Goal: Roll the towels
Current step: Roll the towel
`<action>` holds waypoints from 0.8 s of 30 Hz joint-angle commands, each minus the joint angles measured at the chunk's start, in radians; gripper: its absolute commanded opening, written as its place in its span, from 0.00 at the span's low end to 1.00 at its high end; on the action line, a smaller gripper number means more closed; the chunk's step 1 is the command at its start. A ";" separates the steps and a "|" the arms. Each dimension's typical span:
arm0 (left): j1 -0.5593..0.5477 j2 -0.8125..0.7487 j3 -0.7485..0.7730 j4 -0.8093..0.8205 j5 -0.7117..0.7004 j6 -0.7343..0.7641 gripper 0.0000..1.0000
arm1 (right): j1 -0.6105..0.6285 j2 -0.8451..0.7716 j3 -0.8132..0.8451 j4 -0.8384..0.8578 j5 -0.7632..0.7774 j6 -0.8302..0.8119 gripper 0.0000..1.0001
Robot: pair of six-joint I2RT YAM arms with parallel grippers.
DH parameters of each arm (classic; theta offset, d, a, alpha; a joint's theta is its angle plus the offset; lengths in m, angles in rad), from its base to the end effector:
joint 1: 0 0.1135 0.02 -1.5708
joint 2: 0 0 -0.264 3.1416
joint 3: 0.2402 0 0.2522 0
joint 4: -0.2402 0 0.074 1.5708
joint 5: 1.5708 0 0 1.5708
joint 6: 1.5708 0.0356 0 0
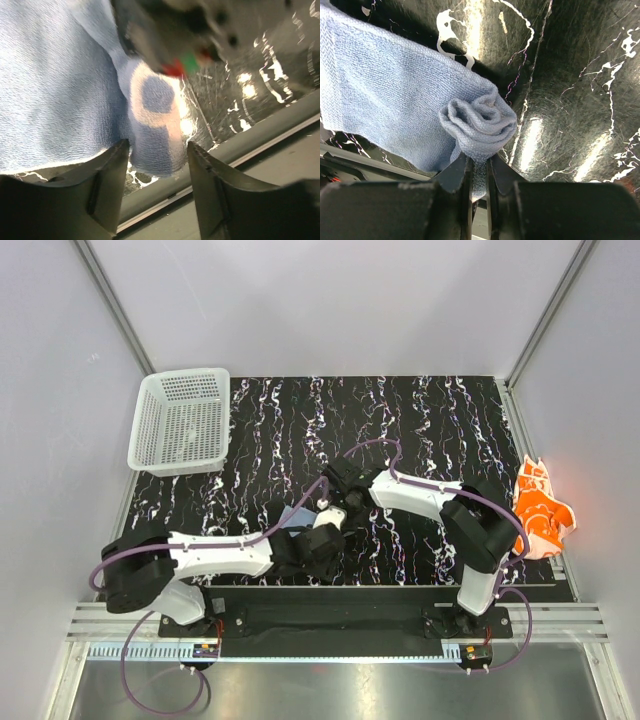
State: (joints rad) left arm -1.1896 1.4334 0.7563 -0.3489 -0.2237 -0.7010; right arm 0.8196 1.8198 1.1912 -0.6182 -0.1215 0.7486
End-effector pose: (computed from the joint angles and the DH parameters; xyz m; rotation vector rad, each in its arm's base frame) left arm 0.1073 -0.2465 0.1753 0.5528 2.5567 -0.4201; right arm 0.2380 0.2611 0.1702 -0.1345 2.9581 0.4693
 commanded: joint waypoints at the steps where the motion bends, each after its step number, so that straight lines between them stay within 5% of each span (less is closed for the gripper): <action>1: -0.045 0.027 0.051 -0.007 -0.111 -0.028 0.51 | 0.013 0.006 0.025 -0.003 0.003 0.000 0.00; 17: -0.140 0.202 0.281 -0.278 -0.388 -0.043 0.49 | 0.018 -0.008 -0.012 0.028 -0.017 0.006 0.00; 24: -0.169 0.275 0.327 -0.352 -0.457 -0.077 0.33 | 0.018 -0.016 -0.015 0.028 -0.023 0.003 0.00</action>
State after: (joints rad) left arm -1.3399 1.6768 1.0237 -0.6811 -0.5900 -0.8040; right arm 0.8204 1.8198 1.1828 -0.5980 -0.1249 0.7502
